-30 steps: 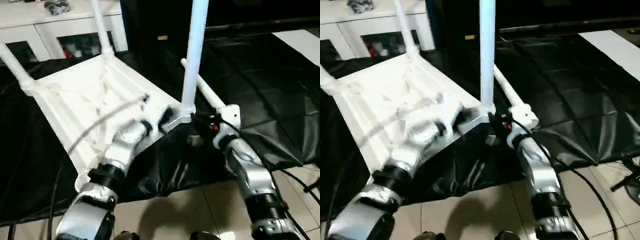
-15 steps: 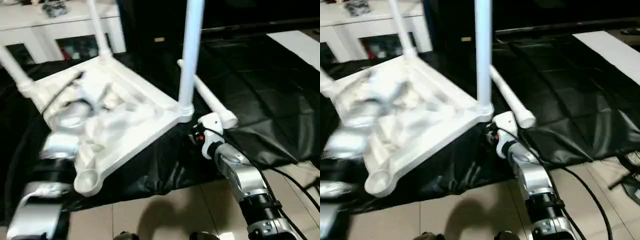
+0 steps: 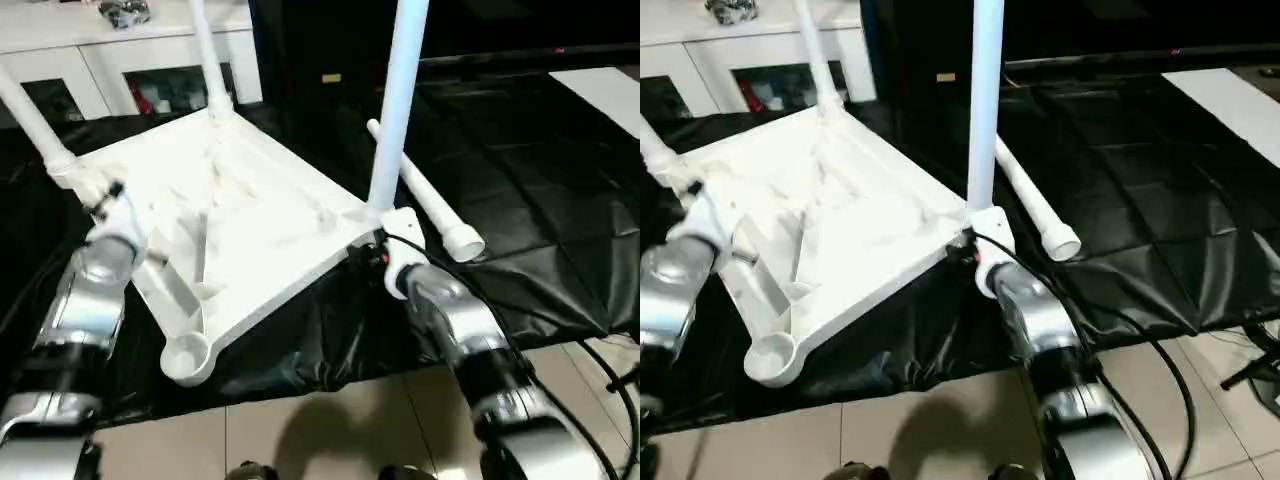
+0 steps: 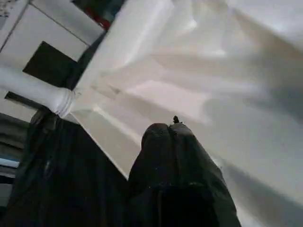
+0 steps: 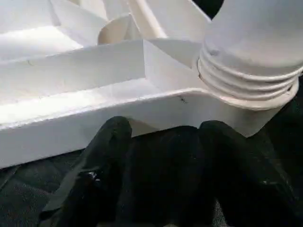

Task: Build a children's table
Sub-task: Rotate table base

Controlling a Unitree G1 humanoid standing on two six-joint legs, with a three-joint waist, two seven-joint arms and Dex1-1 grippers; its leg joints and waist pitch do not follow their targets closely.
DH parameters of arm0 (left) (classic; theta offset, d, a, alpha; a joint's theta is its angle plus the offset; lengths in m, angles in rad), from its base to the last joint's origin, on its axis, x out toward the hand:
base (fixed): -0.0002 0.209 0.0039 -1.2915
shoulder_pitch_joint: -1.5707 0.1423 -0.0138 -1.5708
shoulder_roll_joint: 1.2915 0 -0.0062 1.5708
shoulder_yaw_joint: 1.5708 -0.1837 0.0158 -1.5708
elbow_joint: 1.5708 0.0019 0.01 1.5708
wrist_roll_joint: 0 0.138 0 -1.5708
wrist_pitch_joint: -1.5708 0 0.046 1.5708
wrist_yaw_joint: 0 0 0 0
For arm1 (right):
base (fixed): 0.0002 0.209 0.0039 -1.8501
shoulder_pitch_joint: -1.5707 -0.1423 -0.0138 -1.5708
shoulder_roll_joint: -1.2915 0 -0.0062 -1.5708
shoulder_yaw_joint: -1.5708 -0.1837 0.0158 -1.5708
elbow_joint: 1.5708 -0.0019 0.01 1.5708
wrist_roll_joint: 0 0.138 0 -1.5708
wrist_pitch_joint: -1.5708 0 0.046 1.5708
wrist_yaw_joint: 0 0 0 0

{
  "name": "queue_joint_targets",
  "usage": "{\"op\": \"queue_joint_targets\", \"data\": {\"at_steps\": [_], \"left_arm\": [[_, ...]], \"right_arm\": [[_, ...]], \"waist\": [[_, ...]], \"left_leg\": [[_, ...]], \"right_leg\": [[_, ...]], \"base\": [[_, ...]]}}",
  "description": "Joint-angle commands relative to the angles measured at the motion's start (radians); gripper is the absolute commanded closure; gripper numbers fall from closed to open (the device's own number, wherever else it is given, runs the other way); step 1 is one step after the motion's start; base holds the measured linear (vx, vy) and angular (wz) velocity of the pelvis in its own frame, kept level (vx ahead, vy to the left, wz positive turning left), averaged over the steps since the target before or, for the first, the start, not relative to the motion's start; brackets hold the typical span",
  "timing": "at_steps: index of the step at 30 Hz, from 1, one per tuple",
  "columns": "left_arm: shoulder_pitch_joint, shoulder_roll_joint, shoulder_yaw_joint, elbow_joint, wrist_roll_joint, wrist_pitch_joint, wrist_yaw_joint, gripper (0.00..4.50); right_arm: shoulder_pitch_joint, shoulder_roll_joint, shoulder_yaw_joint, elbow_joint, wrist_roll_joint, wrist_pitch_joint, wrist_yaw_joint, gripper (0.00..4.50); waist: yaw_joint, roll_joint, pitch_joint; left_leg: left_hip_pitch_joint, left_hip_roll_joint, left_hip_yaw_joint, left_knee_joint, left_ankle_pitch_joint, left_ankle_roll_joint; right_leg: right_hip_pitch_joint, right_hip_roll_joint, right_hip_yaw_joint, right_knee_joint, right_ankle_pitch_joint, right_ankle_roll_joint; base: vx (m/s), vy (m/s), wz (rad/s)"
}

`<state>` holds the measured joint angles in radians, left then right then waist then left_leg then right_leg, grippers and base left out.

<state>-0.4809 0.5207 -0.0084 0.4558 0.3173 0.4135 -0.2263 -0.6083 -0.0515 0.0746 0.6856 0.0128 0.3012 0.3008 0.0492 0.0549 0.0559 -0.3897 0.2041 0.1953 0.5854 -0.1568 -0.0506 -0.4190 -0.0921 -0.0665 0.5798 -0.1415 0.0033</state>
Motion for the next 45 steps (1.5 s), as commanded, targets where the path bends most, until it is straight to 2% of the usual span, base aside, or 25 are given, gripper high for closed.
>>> {"op": "queue_joint_targets", "data": {"at_steps": [1, 8, 10, 11, 12, 13, 15, 19, 21, 23, 24, 26, 29, 32, 38, 40, 41, 42, 44, 45], "left_arm": [[0.016, 0.024, -0.021, -0.020, 0.016, 0.042, -0.050, 4.50], [0.060, 0.083, -0.104, -0.093, -0.001, 0.108, -0.238, 4.50], [0.076, 0.110, -0.152, -0.126, -0.004, 0.101, -0.331, 4.50], [0.080, 0.119, -0.169, -0.135, -0.006, 0.093, -0.364, 4.50], [0.080, 0.119, -0.169, -0.135, -0.006, 0.093, -0.364, 4.50], [0.086, 0.130, -0.202, -0.152, -0.025, 0.063, -0.447, 4.50], [0.089, 0.138, -0.229, -0.174, -0.045, 0.060, -0.516, 4.50], [0.092, 0.153, -0.257, -0.203, -0.060, 0.053, -0.590, 4.50], [0.099, 0.194, -0.317, -0.285, -0.109, 0.023, -0.759, 4.50], [0.104, 0.208, -0.337, -0.331, -0.145, 0.005, -0.837, 4.50], [0.107, 0.212, -0.344, -0.356, -0.165, 0.012, -0.872, 4.50], [0.110, 0.210, -0.356, -0.398, -0.203, 0.010, -0.937, 4.50], [0.106, 0.185, -0.366, -0.425, -0.237, 0.015, -0.969, 4.50], [0.100, 0.155, -0.388, -0.449, -0.254, 0.030, -0.987, 4.50], [0.070, 0.068, -0.422, -0.399, -0.213, -0.003, -0.921, 4.50], [0.050, 0.032, -0.427, -0.370, -0.207, -0.002, -0.895, 4.50], [0.032, 0.008, -0.431, -0.336, -0.189, -0.016, -0.861, 4.50], [0.006, -0.026, -0.424, -0.278, -0.166, -0.041, -0.801, 4.50], [-0.006, -0.040, -0.419, -0.253, -0.159, -0.052, -0.773, 4.50], [-0.032, -0.061, -0.404, -0.199, -0.143, -0.075, -0.711, 4.50]], "right_arm": [[-0.039, 0.008, 0.002, 0.050, -0.006, -0.030, -0.005, 2.19], [-0.095, 0.009, -0.004, 0.140, -0.013, -0.058, -0.020, 2.94], [-0.108, 0.014, -0.007, 0.170, -0.013, -0.068, -0.013, 3.08], [-0.114, 0.015, -0.007, 0.185, -0.015, -0.075, -0.012, 3.08], [-0.114, 0.015, -0.007, 0.185, -0.015, -0.075, -0.012, 3.19], [-0.126, 0.023, -0.014, 0.217, -0.003, -0.101, 0.009, 3.28], [-0.137, 0.027, -0.010, 0.248, -0.001, -0.121, 0.034, 3.44], [-0.149, 0.027, 0.005, 0.280, -0.014, -0.148, 0.049, 3.77], [-0.175, 0.028, 0.021, 0.327, -0.032, -0.184, 0.060, 3.85], [-0.189, 0.030, 0.021, 0.345, -0.036, -0.197, 0.068, 4.05], [-0.195, 0.031, 0.022, 0.351, -0.038, -0.203, 0.073, 4.19], [-0.209, 0.036, 0.021, 0.368, -0.042, -0.216, 0.081, 4.19], [-0.222, 0.042, 0.024, 0.383, -0.044, -0.232, 0.090, 4.46], [-0.231, 0.050, 0.029, 0.401, -0.045, -0.255, 0.103, 4.46], [-0.236, 0.059, 0.036, 0.418, -0.056, -0.289, 0.128, 4.46], [-0.228, 0.065, 0.045, 0.405, -0.052, -0.307, 0.187, 4.46], [-0.227, 0.069, 0.048, 0.401, -0.053, -0.312, 0.202, 4.46], [-0.231, 0.071, 0.046, 0.403, -0.057, -0.315, 0.186, 4.46], [-0.233, 0.071, 0.044, 0.406, -0.059, -0.319, 0.178, 4.46], [-0.238, 0.068, 0.031, 0.406, -0.051, -0.320, 0.164, 4.46]], "waist": [[0.001, 0.004, -0.074], [0.000, 0.005, -0.073], [0.001, 0.004, -0.073], [-0.001, 0.003, -0.072], [-0.002, 0.004, -0.072], [-0.003, 0.002, -0.071], [-0.006, 0.004, -0.070], [-0.006, 0.005, -0.071], [-0.003, 0.005, -0.071], [-0.002, 0.002, -0.070], [0.000, 0.004, -0.070], [-0.002, 0.005, -0.069], [-0.007, 0.004, -0.070], [-0.016, 0.000, -0.072], [-0.019, 0.000, -0.072], [-0.022, 0.000, -0.071], [-0.022, 0.003, -0.071], [-0.023, 0.001, -0.071], [-0.022, 0.001, -0.070], [-0.023, 0.002, -0.070]], "left_leg": [[0.030, 0.015, -0.019, -0.074, -0.362, -0.036], [0.033, 0.018, -0.020, -0.076, -0.378, -0.041], [0.034, 0.018, -0.021, -0.076, -0.380, -0.041], [0.030, 0.017, -0.022, -0.077, -0.381, -0.040], [0.030, 0.018, -0.022, -0.077, -0.384, -0.041], [0.033, 0.017, -0.020, -0.076, -0.393, -0.042], [0.032, 0.017, -0.021, -0.077, -0.399, -0.042], [0.035, 0.017, -0.018, -0.076, -0.396, -0.045], [0.033, 0.019, -0.020, -0.077, -0.397, -0.046], [0.035, 0.020, -0.019, -0.076, -0.407, -0.046], [0.035, 0.020, -0.019, -0.076, -0.405, -0.049], [0.034, 0.020, -0.017, -0.077, -0.395, -0.049], [0.030, 0.018, -0.016, -0.076, -0.381, -0.050], [0.025, 0.016, -0.016, -0.073, -0.361, -0.041], [0.026, 0.016, -0.013, -0.067, -0.352, -0.028], [0.025, 0.014, -0.014, -0.068, -0.365, -0.026], [0.029, 0.015, -0.014, -0.067, -0.378, -0.027], [0.031, 0.016, -0.014, -0.067, -0.388, -0.026], [0.033, 0.014, -0.015, -0.067, -0.400, -0.029], [0.030, 0.013, -0.017, -0.068, -0.406, -0.030]], "right_leg": [[0.036, -0.042, 0.031, -0.061, -0.328, -0.173], [0.034, -0.044, 0.032, -0.059, -0.325, -0.194], [0.034, -0.046, 0.032, -0.060, -0.327, -0.195], [0.037, -0.046, 0.032, -0.058, -0.331, -0.197], [0.036, -0.046, 0.032, -0.058, -0.334, -0.198], [0.033, -0.045, 0.033, -0.061, -0.339, -0.198], [0.035, -0.046, 0.033, -0.059, -0.340, -0.200], [0.034, -0.043, 0.035, -0.055, -0.315, -0.219], [0.037, -0.047, 0.034, -0.053, -0.318, -0.223], [0.035, -0.047, 0.036, -0.053, -0.337, -0.229], [0.036, -0.050, 0.037, -0.052, -0.341, -0.230], [0.037, -0.046, 0.037, -0.049, -0.326, -0.228], [0.042, -0.044, 0.036, -0.046, -0.309, -0.231], [0.046, -0.044, 0.036, -0.045, -0.298, -0.231], [0.045, -0.041, 0.036, -0.048, -0.317, -0.230], [0.046, -0.039, 0.033, -0.049, -0.335, -0.225], [0.043, -0.039, 0.034, -0.051, -0.345, -0.222], [0.041, -0.039, 0.034, -0.055, -0.354, -0.220], [0.040, -0.038, 0.033, -0.058, -0.375, -0.212], [0.041, -0.038, 0.031, -0.059, -0.389, -0.205]], "base": [[0.000, 0.000, 0.00], [0.000, 0.000, 0.00], [0.000, 0.000, 0.00], [0.000, 0.000, 0.00], [0.000, 0.000, 0.00], [0.000, 0.000, 0.00], [0.000, 0.000, 0.00], [0.000, 0.000, 0.00], [0.000, 0.000, 0.00], [0.000, 0.000, 0.00], [0.000, 0.000, 0.00], [0.000, 0.000, 0.00], [0.000, 0.000, 0.00], [0.000, 0.000, 0.00], [0.000, 0.000, 0.00], [0.000, 0.000, 0.00], [0.000, 0.000, 0.00], [0.000, 0.000, 0.00], [0.000, 0.000, 0.00], [0.000, 0.000, 0.00]]}}
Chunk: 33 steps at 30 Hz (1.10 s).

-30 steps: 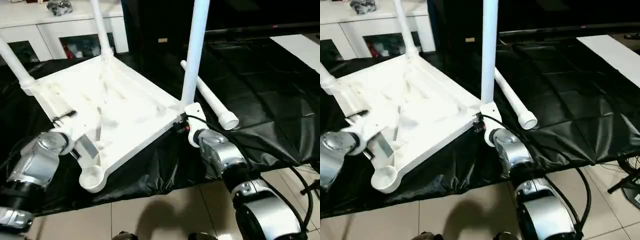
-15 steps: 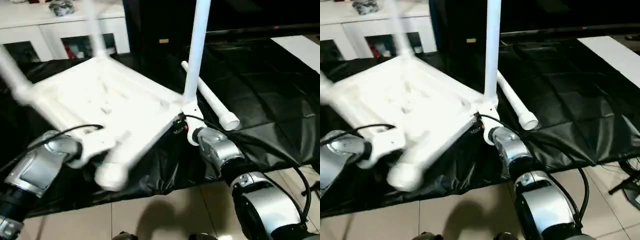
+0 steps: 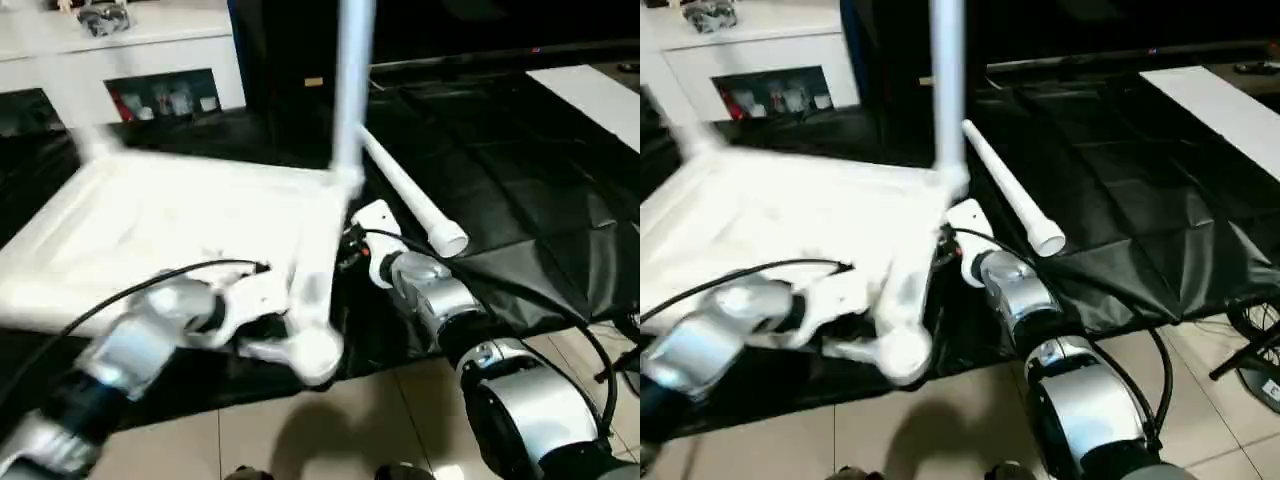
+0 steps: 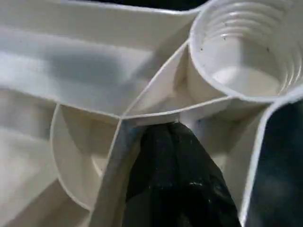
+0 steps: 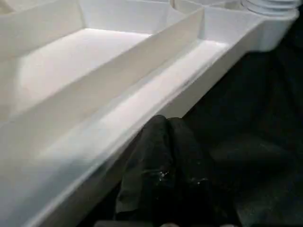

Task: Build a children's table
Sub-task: Rotate table base

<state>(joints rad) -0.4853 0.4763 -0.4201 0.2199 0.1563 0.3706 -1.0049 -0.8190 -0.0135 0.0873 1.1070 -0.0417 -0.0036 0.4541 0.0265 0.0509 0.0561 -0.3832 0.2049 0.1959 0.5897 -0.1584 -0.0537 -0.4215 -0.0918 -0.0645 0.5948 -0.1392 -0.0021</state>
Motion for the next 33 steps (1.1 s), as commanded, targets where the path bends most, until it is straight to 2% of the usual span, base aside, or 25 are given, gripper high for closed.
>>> {"op": "queue_joint_targets", "data": {"at_steps": [1, 2, 5, 6, 10, 12, 13, 14, 15, 16, 17, 18, 19, 20, 21, 22, 23, 24, 26, 28, 29, 30, 32, 33], "left_arm": [[-0.046, -0.031, 0.018, 0.077, 0.030, -0.050, 0.111, 4.50], [-0.061, -0.039, 0.026, 0.109, 0.041, -0.064, 0.145, 4.50], [-0.107, -0.041, 0.056, 0.211, 0.064, -0.127, 0.247, 4.50], [-0.119, -0.043, 0.068, 0.240, 0.067, -0.143, 0.281, 4.50], [-0.150, -0.051, 0.094, 0.327, 0.075, -0.182, 0.357, 4.50], [-0.185, -0.087, 0.153, 0.448, 0.045, -0.240, 0.470, 4.50], [-0.185, -0.087, 0.153, 0.448, 0.045, -0.240, 0.470, 4.50], [-0.193, -0.104, 0.174, 0.485, 0.025, -0.263, 0.498, 4.50], [-0.198, -0.120, 0.193, 0.512, 0.010, -0.292, 0.532, 4.50], [-0.195, -0.151, 0.239, 0.534, -0.034, -0.323, 0.569, 4.50], [-0.191, -0.156, 0.249, 0.529, -0.045, -0.335, 0.574, 4.50], [-0.179, -0.173, 0.286, 0.510, -0.081, -0.379, 0.586, 4.50], [-0.170, -0.181, 0.306, 0.488, -0.104, -0.377, 0.583, 4.50], [-0.142, -0.207, 0.368, 0.423, -0.172, -0.371, 0.573, 4.50], [-0.133, -0.216, 0.389, 0.403, -0.195, -0.365, 0.571, 4.50], [-0.133, -0.216, 0.389, 0.403, -0.195, -0.365, 0.571, 4.50], [-0.088, -0.237, 0.433, 0.332, -0.237, -0.391, 0.601, 4.17], [-0.072, -0.243, 0.445, 0.306, -0.247, -0.403, 0.613, 4.09], [0.057, -0.284, 0.512, 0.107, -0.326, -0.376, 0.666, 4.09], [0.116, -0.306, 0.533, 0.027, -0.326, -0.371, 0.729, 3.86], [0.173, -0.324, 0.540, -0.055, -0.303, -0.321, 0.788, 3.86], [0.173, -0.324, 0.540, -0.055, -0.303, -0.321, 0.788, 3.66], [0.218, -0.350, 0.545, -0.126, -0.321, -0.284, 0.802, 3.69], [0.234, -0.363, 0.549, -0.151, -0.330, -0.281, 0.806, 3.46]], "right_arm": [[-0.032, 0.027, 0.008, -0.012, 0.009, -0.019, 0.002, 4.46], [-0.034, 0.023, -0.001, -0.013, 0.013, -0.023, -0.007, 4.46], [-0.027, -0.004, -0.045, -0.053, 0.040, -0.025, -0.037, 4.46], [-0.021, -0.013, -0.055, -0.070, 0.045, -0.026, -0.046, 4.46], [0.001, -0.036, -0.088, -0.124, 0.065, -0.028, -0.064, 4.46], [0.057, -0.064, -0.130, -0.236, 0.096, -0.006, -0.092, 4.46], [0.057, -0.064, -0.130, -0.236, 0.096, -0.006, -0.092, 4.46], [0.079, -0.068, -0.144, -0.278, 0.106, 0.012, -0.103, 4.46], [0.106, -0.071, -0.156, -0.323, 0.115, 0.031, -0.113, 4.46], [0.165, -0.080, -0.169, -0.414, 0.108, 0.055, -0.154, 4.46], [0.179, -0.082, -0.171, -0.435, 0.104, 0.057, -0.164, 4.46], [0.226, -0.087, -0.178, -0.504, 0.096, 0.064, -0.191, 4.46], [0.246, -0.083, -0.185, -0.540, 0.109, 0.075, -0.187, 4.46], [0.307, -0.072, -0.204, -0.648, 0.147, 0.108, -0.175, 4.46], [0.328, -0.067, -0.210, -0.687, 0.160, 0.120, -0.174, 4.31], [0.328, -0.067, -0.210, -0.687, 0.160, 0.120, -0.174, 4.21], [0.396, -0.060, -0.215, -0.802, 0.184, 0.170, -0.181, 4.13], [0.417, -0.057, -0.216, -0.838, 0.193, 0.183, -0.183, 4.11], [0.515, -0.016, -0.242, -1.016, 0.274, 0.262, -0.213, 4.01], [0.543, -0.002, -0.248, -1.066, 0.307, 0.281, -0.223, 3.74], [0.560, -0.003, -0.246, -1.098, 0.281, 0.287, -0.257, 3.74], [0.560, -0.003, -0.246, -1.098, 0.281, 0.287, -0.257, 3.59], [0.576, -0.013, -0.232, -1.124, 0.249, 0.293, -0.266, 3.48], [0.585, -0.016, -0.228, -1.141, 0.239, 0.297, -0.266, 3.32]], "waist": [[0.000, 0.005, -0.069], [0.001, 0.006, -0.070], [0.001, 0.004, -0.071], [0.003, 0.004, -0.072], [0.005, 0.003, -0.071], [0.009, 0.002, -0.072], [0.012, 0.001, -0.075], [0.009, -0.003, -0.076], [0.013, 0.001, -0.078], [0.013, 0.001, -0.077], [0.015, -0.001, -0.080], [0.019, 0.009, -0.083], [0.019, 0.005, -0.082], [0.025, 0.003, -0.085], [0.024, 0.003, -0.085], [0.021, 0.002, -0.088], [0.021, 0.012, -0.087], [0.023, 0.006, -0.082], [0.020, 0.007, -0.079], [0.017, 0.006, -0.081], [0.014, 0.002, -0.079], [0.013, 0.005, -0.072], [0.012, -0.001, -0.066], [0.012, 0.002, -0.061]], "left_leg": [[0.025, 0.013, -0.018, -0.072, -0.412, -0.030], [0.030, 0.012, -0.019, -0.071, -0.426, -0.030], [0.025, 0.010, -0.021, -0.071, -0.423, -0.028], [0.028, 0.010, -0.021, -0.070, -0.421, -0.026], [0.025, 0.010, -0.021, -0.071, -0.412, -0.023], [0.029, 0.004, -0.016, -0.067, -0.403, -0.014], [0.028, 0.005, -0.017, -0.067, -0.394, -0.014], [0.018, 0.006, -0.019, -0.069, -0.373, -0.010], [0.021, 0.005, -0.018, -0.067, -0.362, -0.007], [0.022, 0.004, -0.015, -0.066, -0.353, -0.006], [0.021, 0.005, -0.015, -0.066, -0.344, -0.003], [0.017, 0.006, -0.017, -0.066, -0.323, 0.000], [0.016, 0.007, -0.016, -0.066, -0.321, 0.003], [0.012, 0.012, -0.016, -0.066, -0.296, 0.020], [0.013, 0.010, -0.014, -0.064, -0.295, 0.028], [0.008, 0.008, -0.016, -0.064, -0.281, 0.033], [0.009, 0.007, -0.017, -0.064, -0.280, 0.031], [0.010, 0.014, -0.015, -0.066, -0.285, 0.041], [0.008, 0.018, -0.014, -0.070, -0.295, 0.049], [0.008, 0.018, -0.014, -0.070, -0.300, 0.053], [0.011, 0.018, -0.014, -0.070, -0.308, 0.038], [0.012, 0.016, -0.012, -0.073, -0.331, 0.026], [0.022, 0.014, -0.012, -0.074, -0.383, 0.004], [0.025, 0.013, -0.014, -0.075, -0.410, -0.005]], "right_leg": [[0.042, -0.038, 0.029, -0.074, -0.398, -0.197], [0.039, -0.038, 0.028, -0.078, -0.416, -0.190], [0.043, -0.040, 0.026, -0.081, -0.442, -0.170], [0.039, -0.040, 0.025, -0.084, -0.447, -0.165], [0.040, -0.036, 0.024, -0.083, -0.433, -0.163], [0.039, -0.032, 0.023, -0.089, -0.434, -0.146], [0.041, -0.035, 0.024, -0.085, -0.423, -0.149], [0.047, -0.035, 0.023, -0.081, -0.402, -0.159], [0.045, -0.034, 0.023, -0.082, -0.390, -0.158], [0.045, -0.032, 0.025, -0.085, -0.368, -0.161], [0.048, -0.033, 0.025, -0.082, -0.351, -0.166], [0.051, -0.036, 0.025, -0.077, -0.321, -0.176], [0.050, -0.035, 0.025, -0.079, -0.312, -0.177], [0.057, -0.039, 0.026, -0.070, -0.251, -0.196], [0.053, -0.035, 0.025, -0.071, -0.243, -0.202], [0.057, -0.034, 0.023, -0.065, -0.233, -0.204], [0.057, -0.034, 0.022, -0.064, -0.234, -0.206], [0.057, -0.035, 0.025, -0.071, -0.224, -0.201], [0.058, -0.036, 0.025, -0.069, -0.246, -0.199], [0.056, -0.035, 0.024, -0.073, -0.268, -0.192], [0.049, -0.031, 0.023, -0.076, -0.318, -0.169], [0.043, -0.028, 0.023, -0.086, -0.379, -0.143], [0.032, -0.027, 0.023, -0.098, -0.481, -0.104], [0.027, -0.028, 0.022, -0.107, -0.538, -0.077]], "base": [[0.000, 0.000, 0.00], [0.000, 0.000, 0.00], [0.000, 0.000, 0.00], [0.000, 0.000, 0.00], [0.000, 0.000, 0.00], [0.000, 0.000, 0.00], [0.000, 0.000, 0.00], [0.000, 0.000, 0.00], [0.000, 0.000, 0.00], [0.000, 0.000, 0.00], [0.000, 0.000, 0.00], [0.000, 0.000, 0.00], [0.000, 0.000, 0.00], [0.000, 0.000, 0.00], [0.000, 0.000, 0.00], [0.000, 0.000, 0.00], [0.000, 0.000, 0.00], [0.000, 0.000, 0.00], [0.000, 0.000, 0.00], [0.000, 0.000, 0.00], [0.000, 0.000, 0.00], [0.000, 0.000, 0.00], [0.000, 0.000, 0.00], [0.000, 0.000, 0.00]]}}
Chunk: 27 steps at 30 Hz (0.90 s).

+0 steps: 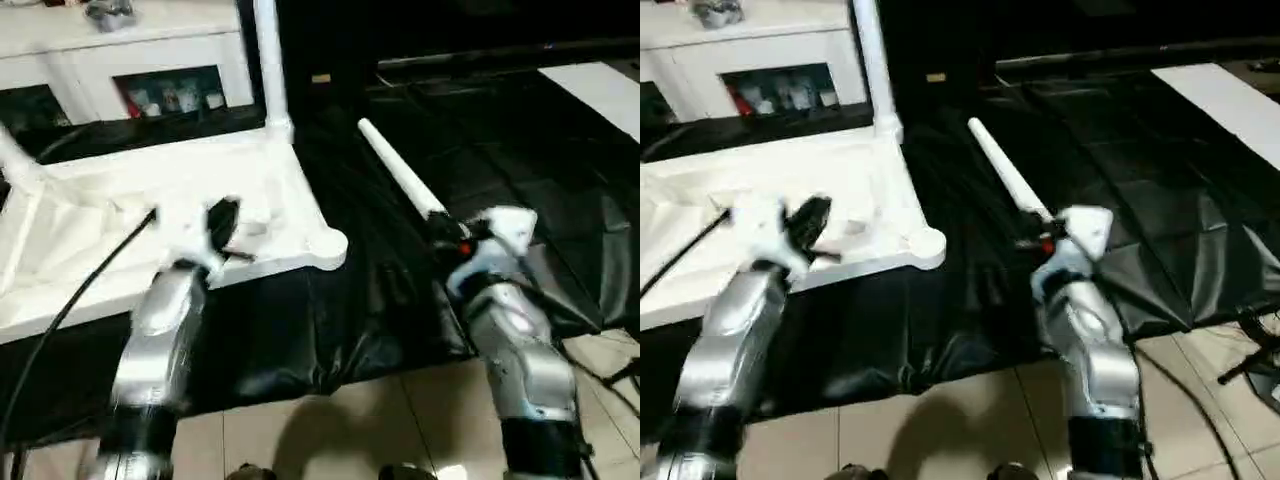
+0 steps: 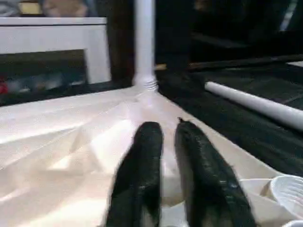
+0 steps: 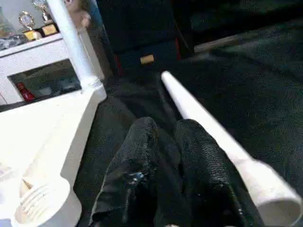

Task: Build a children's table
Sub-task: Rotate table base

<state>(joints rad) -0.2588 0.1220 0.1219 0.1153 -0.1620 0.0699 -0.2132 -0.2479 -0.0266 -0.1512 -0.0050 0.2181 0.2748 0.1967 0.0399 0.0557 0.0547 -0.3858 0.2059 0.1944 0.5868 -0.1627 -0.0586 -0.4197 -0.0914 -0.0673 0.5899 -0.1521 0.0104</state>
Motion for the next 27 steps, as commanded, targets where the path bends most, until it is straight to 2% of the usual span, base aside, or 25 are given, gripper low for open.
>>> {"op": "queue_joint_targets", "data": {"at_steps": [1, 2, 3, 6, 7, 8, 9, 10, 12, 14, 17, 19, 20, 23, 24, 25, 26, 27], "left_arm": [[0.008, -0.008, 0.007, -0.046, -0.012, 0.019, 0.014, 3.46], [0.030, -0.022, 0.007, -0.073, -0.002, 0.021, 0.034, 3.30], [0.063, -0.042, 0.009, -0.108, 0.013, 0.040, 0.074, 3.26], [0.100, -0.050, 0.004, -0.133, 0.034, 0.051, 0.114, 2.92], [0.109, -0.050, 0.001, -0.146, 0.039, 0.063, 0.126, 2.92], [0.116, -0.053, 0.001, -0.157, 0.036, 0.071, 0.133, 2.92], [0.123, -0.054, 0.002, -0.170, 0.039, 0.083, 0.138, 2.78], [0.124, -0.054, 0.002, -0.172, 0.038, 0.085, 0.138, 2.78], [0.139, -0.053, 0.002, -0.197, 0.036, 0.111, 0.130, 2.45], [0.146, -0.049, -0.002, -0.206, 0.038, 0.122, 0.127, 2.35], [0.151, -0.042, -0.012, -0.209, 0.050, 0.129, 0.133, 2.09], [0.151, -0.040, -0.022, -0.211, 0.051, 0.130, 0.131, 1.89], [0.140, -0.046, -0.020, -0.213, 0.049, 0.145, 0.143, 1.78], [0.114, -0.048, -0.025, -0.218, 0.066, 0.183, 0.169, 1.51], [0.109, -0.043, -0.033, -0.220, 0.077, 0.191, 0.169, 1.51], [0.102, -0.035, -0.046, -0.223, 0.094, 0.203, 0.165, 1.41], [0.098, -0.030, -0.054, -0.226, 0.106, 0.215, 0.165, 1.28], [0.094, -0.027, -0.061, -0.228, 0.115, 0.225, 0.165, 1.28]], "right_arm": [[0.014, -0.003, 0.011, -0.029, -0.021, 0.019, -0.008, 3.32], [0.027, -0.007, 0.021, -0.053, -0.024, 0.031, 0.000, 3.24], [0.054, -0.025, 0.053, -0.111, -0.042, 0.073, 0.008, 3.09], [0.079, -0.035, 0.077, -0.150, -0.048, 0.104, 0.001, 2.84], [0.083, -0.036, 0.080, -0.158, -0.041, 0.115, -0.005, 2.84], [0.088, -0.040, 0.084, -0.160, -0.047, 0.112, -0.009, 2.84], [0.092, -0.044, 0.086, -0.161, -0.055, 0.106, -0.011, 2.65], [0.093, -0.045, 0.086, -0.161, -0.058, 0.104, -0.012, 2.65], [0.098, -0.059, 0.095, -0.166, -0.078, 0.105, -0.007, 2.45], [0.099, -0.069, 0.105, -0.175, -0.083, 0.121, -0.002, 2.19], [0.100, -0.073, 0.116, -0.178, -0.090, 0.122, -0.008, 2.04], [0.102, -0.076, 0.126, -0.181, -0.076, 0.133, 0.008, 1.77], [0.105, -0.083, 0.139, -0.179, -0.088, 0.131, 0.010, 1.68], [0.104, -0.086, 0.153, -0.165, -0.121, 0.127, -0.011, 1.42], [0.103, -0.085, 0.156, -0.160, -0.128, 0.125, -0.017, 1.42], [0.101, -0.084, 0.158, -0.155, -0.134, 0.124, -0.025, 1.29], [0.095, -0.083, 0.160, -0.147, -0.137, 0.123, -0.029, 1.19], [0.090, -0.082, 0.162, -0.140, -0.138, 0.122, -0.031, 1.19]], "waist": [[-0.001, -0.003, -0.060], [-0.002, -0.009, -0.058], [-0.004, -0.010, -0.056], [-0.008, -0.015, -0.059], [-0.011, -0.014, -0.057], [-0.011, -0.017, -0.057], [-0.011, -0.015, -0.057], [-0.012, -0.015, -0.057], [-0.012, -0.017, -0.054], [-0.012, -0.016, -0.053], [-0.015, -0.013, -0.055], [-0.015, -0.012, -0.056], [-0.014, -0.006, -0.057], [-0.013, -0.008, -0.059], [0.000, 0.010, -0.053], [-0.007, 0.008, -0.057], [-0.023, 0.019, -0.060], [-0.021, 0.032, -0.060]], "left_leg": [[0.028, 0.012, -0.013, -0.072, -0.406, 0.000], [0.030, 0.009, -0.016, -0.071, -0.434, -0.009], [0.021, 0.008, -0.020, -0.076, -0.426, -0.012], [0.016, 0.006, -0.021, -0.078, -0.414, -0.010], [0.011, 0.006, -0.024, -0.081, -0.417, -0.010], [0.013, 0.006, -0.023, -0.080, -0.423, -0.010], [0.022, 0.004, -0.022, -0.075, -0.438, -0.011], [0.024, 0.004, -0.022, -0.074, -0.443, -0.012], [0.025, 0.002, -0.021, -0.073, -0.456, -0.011], [0.027, 0.000, -0.021, -0.070, -0.458, -0.008], [0.021, 0.000, -0.024, -0.073, -0.452, -0.009], [0.021, 0.001, -0.025, -0.074, -0.455, -0.007], [0.023, 0.002, -0.025, -0.075, -0.455, -0.007], [0.023, 0.004, -0.023, -0.076, -0.450, -0.010], [-0.028, 0.005, -0.073, -0.121, -0.494, 0.025], [-0.022, 0.014, -0.096, -0.118, -0.518, 0.017], [-0.022, 0.028, -0.137, -0.118, -0.554, -0.011], [-0.014, 0.040, -0.157, -0.127, -0.586, -0.024]], "right_leg": [[0.025, -0.028, 0.025, -0.102, -0.526, -0.089], [0.021, -0.028, 0.023, -0.110, -0.583, -0.052], [0.030, -0.027, 0.021, -0.109, -0.588, -0.031], [0.029, -0.027, 0.020, -0.114, -0.584, 0.000], [0.033, -0.028, 0.018, -0.113, -0.590, 0.008], [0.029, -0.028, 0.018, -0.118, -0.602, 0.013], [0.019, -0.027, 0.017, -0.123, -0.619, 0.017], [0.019, -0.027, 0.017, -0.124, -0.620, 0.017], [0.015, -0.025, 0.014, -0.130, -0.636, 0.024], [0.014, -0.024, 0.013, -0.133, -0.648, 0.033], [0.020, -0.024, 0.010, -0.131, -0.629, 0.038], [0.020, -0.023, 0.011, -0.130, -0.613, 0.033], [0.020, -0.024, 0.012, -0.128, -0.597, 0.026], [0.022, -0.021, 0.015, -0.123, -0.548, 0.005], [0.067, -0.034, -0.033, -0.093, -0.508, -0.030], [0.064, -0.033, -0.038, -0.089, -0.448, -0.042], [0.077, -0.031, -0.043, -0.071, -0.290, -0.093], [0.079, -0.021, -0.050, -0.060, -0.232, -0.118]], "base": [[0.000, 0.000, 0.00], [0.000, 0.000, 0.00], [0.000, 0.000, 0.00], [0.000, 0.000, 0.00], [0.000, 0.000, 0.00], [0.000, 0.000, 0.00], [0.000, 0.000, 0.00], [0.000, 0.000, 0.00], [0.000, 0.000, 0.00], [0.000, 0.000, 0.00], [0.000, 0.000, 0.00], [0.000, 0.000, 0.00], [0.000, 0.000, 0.00], [0.000, 0.000, 0.00], [0.000, -0.013, 0.28], [0.000, -0.013, 0.28], [0.013, -0.041, 0.53], [0.026, -0.088, 0.56]]}}
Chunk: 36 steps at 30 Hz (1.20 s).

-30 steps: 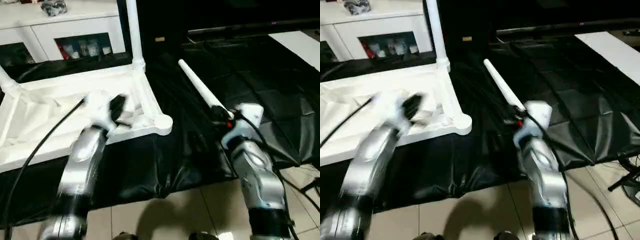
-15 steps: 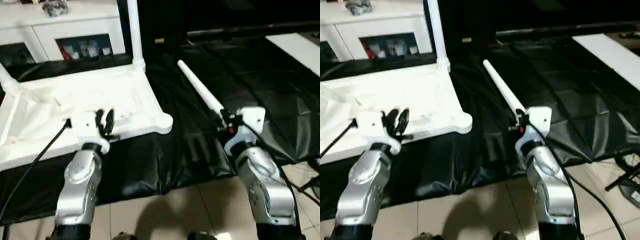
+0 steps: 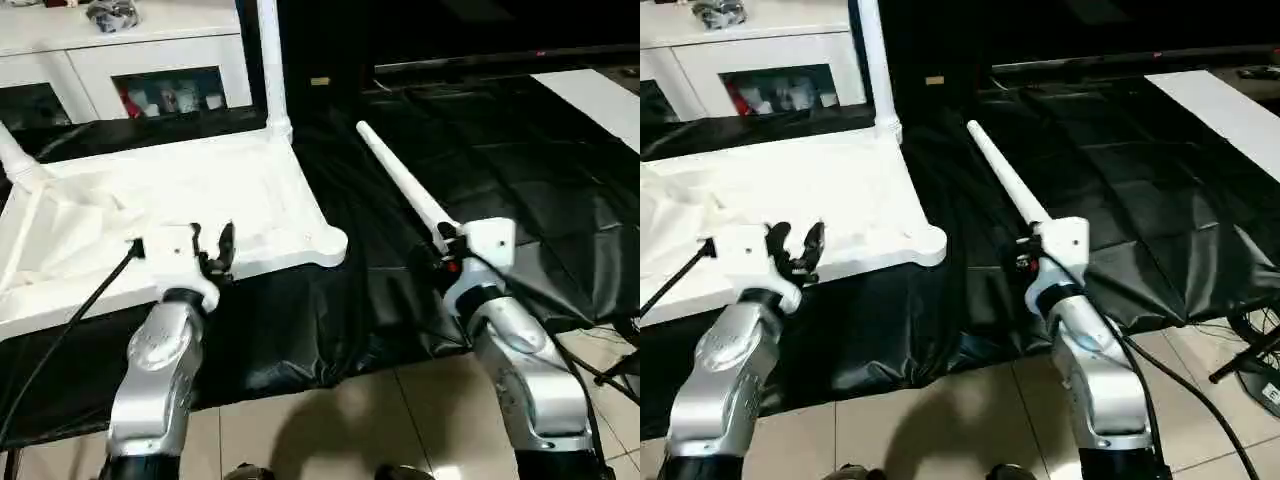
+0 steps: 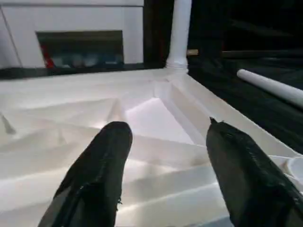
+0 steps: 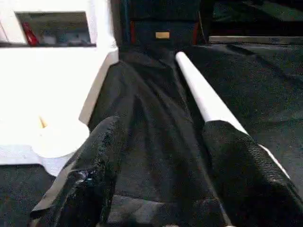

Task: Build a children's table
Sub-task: Rotate table base

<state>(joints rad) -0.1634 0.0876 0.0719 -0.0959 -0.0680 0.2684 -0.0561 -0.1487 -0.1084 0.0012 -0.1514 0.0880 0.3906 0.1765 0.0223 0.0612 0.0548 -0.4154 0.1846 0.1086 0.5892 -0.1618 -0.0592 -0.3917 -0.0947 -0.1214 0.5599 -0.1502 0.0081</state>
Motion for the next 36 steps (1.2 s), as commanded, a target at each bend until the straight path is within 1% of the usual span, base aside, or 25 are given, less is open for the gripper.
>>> {"op": "queue_joint_targets", "data": {"at_steps": [1, 2, 4, 5, 6, 7, 8, 9, 10, 11, 13, 15, 16, 17, 20, 23, 25, 26, 28, 29, 30, 31, 33, 35, 36], "left_arm": [[-0.002, 0.006, -0.008, -0.017, 0.020, 0.028, 0.013, 1.19], [-0.003, 0.003, -0.004, -0.017, 0.019, 0.032, 0.019, 1.08], [-0.006, -0.001, 0.004, -0.014, 0.019, 0.024, 0.030, 0.89], [-0.008, -0.003, 0.009, -0.012, 0.018, 0.019, 0.036, 0.89], [-0.008, -0.003, 0.013, -0.015, 0.026, 0.042, 0.053, 0.73], [-0.007, -0.005, 0.018, -0.019, 0.019, 0.039, 0.054, 0.73], [-0.007, -0.005, 0.018, -0.019, 0.019, 0.039, 0.054, 0.63], [-0.008, -0.004, 0.020, -0.025, 0.014, 0.067, 0.056, 0.63], [-0.010, -0.003, 0.019, -0.029, 0.007, 0.068, 0.047, 0.63], [-0.010, -0.003, 0.019, -0.029, 0.007, 0.068, 0.047, 0.63], [-0.016, 0.000, 0.016, -0.030, 0.004, 0.062, 0.035, 0.63], [-0.020, -0.002, 0.020, -0.026, 0.002, 0.056, 0.036, 0.63], [-0.020, -0.002, 0.020, -0.026, 0.002, 0.056, 0.036, 0.63], [-0.023, 0.000, 0.022, -0.022, 0.003, 0.056, 0.038, 0.63], [-0.029, 0.004, 0.025, -0.016, 0.005, 0.061, 0.036, 0.63], [-0.030, 0.006, 0.027, -0.016, 0.001, 0.069, 0.036, 0.63], [-0.030, 0.010, 0.029, -0.012, -0.003, 0.070, 0.034, 0.63], [-0.031, 0.011, 0.030, -0.010, -0.005, 0.070, 0.033, 0.63], [-0.031, 0.012, 0.032, -0.008, -0.005, 0.070, 0.032, 0.63], [-0.031, 0.012, 0.032, -0.007, -0.005, 0.071, 0.031, 0.63], [-0.031, 0.012, 0.032, -0.006, -0.005, 0.071, 0.030, 0.63], [-0.031, 0.012, 0.032, -0.006, -0.005, 0.073, 0.030, 0.63], [-0.031, 0.011, 0.032, -0.006, -0.006, 0.074, 0.030, 0.63], [-0.030, 0.010, 0.031, -0.006, -0.008, 0.076, 0.030, 0.63], [-0.029, 0.010, 0.029, -0.007, -0.010, 0.076, 0.030, 0.63]], "right_arm": [[-0.012, 0.000, 0.010, 0.009, -0.008, 0.007, -0.011, 1.08], [-0.016, 0.001, 0.010, 0.013, -0.007, 0.007, -0.011, 0.96], [-0.027, 0.012, -0.003, 0.020, 0.005, 0.011, -0.022, 0.87], [-0.033, 0.019, -0.011, 0.024, 0.013, 0.014, -0.029, 0.87], [-0.042, 0.021, -0.019, 0.032, 0.016, 0.028, -0.037, 0.87], [-0.049, 0.024, -0.027, 0.037, 0.020, 0.030, -0.043, 0.87], [-0.049, 0.024, -0.027, 0.037, 0.020, 0.030, -0.044, 0.87], [-0.056, 0.026, -0.035, 0.043, 0.019, 0.030, -0.054, 0.87], [-0.062, 0.032, -0.040, 0.046, 0.026, 0.047, -0.058, 0.87], [-0.062, 0.032, -0.040, 0.046, 0.026, 0.047, -0.058, 0.87], [-0.067, 0.032, -0.028, 0.053, 0.024, 0.045, -0.043, 0.87], [-0.058, 0.013, 0.014, 0.052, -0.007, 0.009, -0.011, 0.87], [-0.058, 0.013, 0.014, 0.052, -0.007, 0.009, -0.011, 0.87], [-0.051, 0.006, 0.035, 0.053, -0.022, -0.007, 0.001, 0.87], [-0.040, -0.008, 0.076, 0.055, -0.048, -0.019, 0.006, 0.87], [-0.039, -0.011, 0.087, 0.055, -0.067, -0.012, -0.005, 0.87], [-0.045, -0.001, 0.075, 0.056, -0.059, 0.010, -0.019, 0.87], [-0.048, 0.006, 0.067, 0.056, -0.051, 0.021, -0.024, 0.87], [-0.051, 0.007, 0.065, 0.057, -0.045, 0.026, -0.020, 0.87], [-0.053, 0.006, 0.066, 0.058, -0.041, 0.027, -0.016, 0.87], [-0.053, 0.005, 0.068, 0.056, -0.040, 0.023, -0.013, 0.87], [-0.052, 0.005, 0.069, 0.054, -0.042, 0.020, -0.013, 0.87], [-0.051, 0.006, 0.071, 0.054, -0.070, -0.021, -0.035, 0.87], [-0.054, 0.012, 0.067, 0.062, -0.099, -0.071, -0.072, 0.87], [-0.061, 0.021, 0.054, 0.066, -0.086, -0.088, -0.071, 0.87]], "waist": [[-0.016, 0.035, -0.053], [-0.023, 0.040, -0.049], [-0.022, 0.029, -0.047], [-0.009, 0.013, -0.049], [-0.012, -0.009, -0.047], [0.025, -0.080, -0.056], [0.045, -0.063, -0.063], [0.051, -0.074, -0.047], [0.074, -0.068, -0.057], [0.069, -0.075, -0.047], [0.064, -0.016, -0.066], [0.053, 0.013, -0.073], [0.054, 0.010, -0.071], [0.065, -0.044, -0.033], [0.077, -0.044, -0.022], [0.068, -0.033, -0.027], [0.035, 0.007, -0.026], [0.037, 0.027, -0.025], [0.016, 0.006, -0.015], [0.012, -0.020, -0.027], [0.043, -0.037, -0.044], [0.066, -0.044, -0.048], [0.071, -0.043, -0.048], [0.064, 0.001, -0.063], [0.041, 0.042, -0.062]], "left_leg": [[0.028, 0.095, -0.131, -0.156, -0.651, -0.020], [0.046, 0.115, -0.185, -0.177, -0.691, -0.002], [0.036, 0.082, -0.211, -0.177, -0.650, 0.041], [0.071, 0.127, -0.131, -0.154, -0.588, 0.064], [0.050, 0.051, -0.062, -0.105, -0.531, 0.077], [0.058, -0.103, 0.057, 0.181, -0.341, 0.116], [0.000, -0.089, 0.049, 0.189, -0.270, 0.139], [-0.048, -0.088, 0.034, 0.191, -0.170, 0.115], [-0.017, -0.094, 0.023, 0.122, -0.185, 0.134], [-0.003, -0.095, 0.019, 0.103, -0.181, 0.159], [0.055, 0.005, -0.050, 0.012, -0.094, 0.223], [0.093, 0.200, -0.129, -0.041, -0.106, 0.324], [0.097, 0.216, -0.130, -0.053, -0.165, 0.312], [0.104, -0.007, 0.017, 0.034, -0.369, 0.113], [0.089, -0.072, 0.043, 0.107, -0.223, 0.101], [0.142, -0.048, 0.025, 0.009, -0.314, 0.124], [0.213, 0.083, -0.037, -0.086, -0.513, 0.147], [0.189, 0.199, -0.091, -0.168, -0.756, 0.132], [0.203, 0.147, -0.039, -0.174, -0.852, 0.134], [0.201, 0.025, 0.015, -0.099, -0.752, 0.111], [0.089, -0.063, 0.034, 0.047, -0.375, 0.140], [0.066, -0.053, 0.017, 0.092, -0.231, 0.159], [-0.008, -0.039, -0.017, 0.114, -0.042, 0.142], [0.004, -0.021, -0.013, 0.026, 0.059, 0.138], [0.058, 0.019, -0.041, -0.040, -0.022, 0.139]], "right_leg": [[0.040, 0.005, 0.000, 0.015, -0.166, -0.152], [0.023, 0.020, 0.010, 0.071, -0.178, -0.184], [0.019, 0.021, 0.040, 0.096, -0.203, -0.246], [-0.012, 0.011, 0.054, 0.081, -0.176, -0.275], [0.001, 0.006, 0.080, 0.014, -0.259, -0.324], [-0.017, -0.030, 0.095, -0.111, -0.555, -0.321], [0.039, -0.054, 0.140, -0.084, -0.596, -0.295], [0.056, -0.058, 0.143, -0.059, -0.634, -0.064], [0.065, -0.060, 0.194, -0.060, -0.541, 0.155], [0.058, -0.058, 0.197, -0.074, -0.526, 0.240], [0.053, -0.008, 0.144, -0.069, -0.331, 0.246], [0.021, -0.072, 0.130, 0.026, -0.209, 0.080], [0.013, -0.096, 0.152, 0.068, -0.197, 0.030], [0.007, -0.080, 0.193, -0.064, -0.617, 0.015], [0.030, -0.055, 0.194, -0.127, -1.182, 0.177], [0.057, 0.024, 0.129, -0.116, -0.907, 0.150], [0.041, 0.022, 0.042, -0.078, -0.676, 0.080], [0.060, -0.006, 0.035, 0.127, -0.331, 0.005], [0.015, -0.020, 0.061, 0.142, -0.142, -0.077], [0.040, -0.038, 0.108, 0.026, -0.331, -0.101], [0.166, -0.128, 0.207, -0.069, -0.613, -0.163], [0.173, -0.159, 0.230, -0.091, -0.708, -0.175], [0.177, -0.117, 0.215, -0.068, -0.568, -0.250], [0.162, -0.043, 0.132, -0.046, -0.420, -0.243], [0.118, 0.021, 0.076, -0.014, -0.365, -0.170]], "base": [[0.026, -0.088, 0.56], [0.027, -0.142, 0.65], [0.028, -0.206, 0.74], [0.043, -0.281, 0.64], [0.048, -0.334, 0.37], [0.048, -0.334, 0.37], [0.013, -0.305, 0.10], [-0.015, -0.260, 0.08], [-0.015, -0.260, 0.08], [-0.027, -0.232, 0.31], [-0.040, -0.190, 0.34], [-0.048, -0.153, 0.11], [-0.045, -0.152, 0.08], [-0.019, -0.159, 0.27], [-0.034, -0.127, 0.13], [-0.019, -0.039, 0.06], [-0.051, 0.006, -0.02], [0.000, 0.000, 0.00], [0.000, 0.000, 0.00], [0.073, -0.058, 0.08], [0.082, -0.062, 0.04], [0.082, -0.062, 0.04], [0.066, -0.022, 0.14], [0.082, 0.006, 0.10], [0.140, 0.066, -0.02]]}}
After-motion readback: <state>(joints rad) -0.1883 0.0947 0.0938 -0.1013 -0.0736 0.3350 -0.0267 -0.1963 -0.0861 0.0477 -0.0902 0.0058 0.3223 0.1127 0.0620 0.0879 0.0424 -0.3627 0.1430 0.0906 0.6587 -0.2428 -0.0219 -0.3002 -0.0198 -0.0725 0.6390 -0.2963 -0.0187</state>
